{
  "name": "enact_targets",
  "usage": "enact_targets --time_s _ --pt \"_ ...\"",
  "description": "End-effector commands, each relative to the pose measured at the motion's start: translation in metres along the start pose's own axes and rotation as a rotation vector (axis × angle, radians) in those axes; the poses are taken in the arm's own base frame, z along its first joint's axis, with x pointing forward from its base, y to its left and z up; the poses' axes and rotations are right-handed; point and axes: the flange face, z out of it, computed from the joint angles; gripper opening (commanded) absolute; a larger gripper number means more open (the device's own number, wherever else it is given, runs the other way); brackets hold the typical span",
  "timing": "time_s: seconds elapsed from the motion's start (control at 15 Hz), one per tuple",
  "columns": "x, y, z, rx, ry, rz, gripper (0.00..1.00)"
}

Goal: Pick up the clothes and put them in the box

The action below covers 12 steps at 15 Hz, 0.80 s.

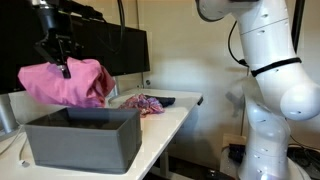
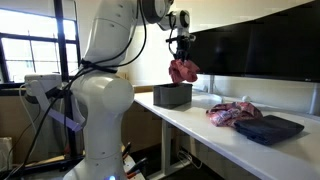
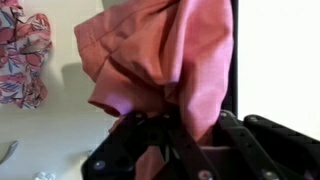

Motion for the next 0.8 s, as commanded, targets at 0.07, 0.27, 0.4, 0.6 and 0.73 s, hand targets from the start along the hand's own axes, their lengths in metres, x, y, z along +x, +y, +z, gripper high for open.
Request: enact_targets --time_s 0.07,0.27,0.4,0.6,0.73 --pt "-0.005 -0.024 0.003 0.072 -0.061 -0.024 0.06" --pt "-0.017 -0.029 0.003 0.117 -0.095 -0.013 0.06" --pt "-0.025 -0.032 0.002 0.131 -0.111 -0.003 0.06" --pt "-0.034 -0.032 0.003 0.136 -0.135 0.029 0.06" --pt "-0.040 -0.031 0.005 0.116 -0.138 0.061 0.06"
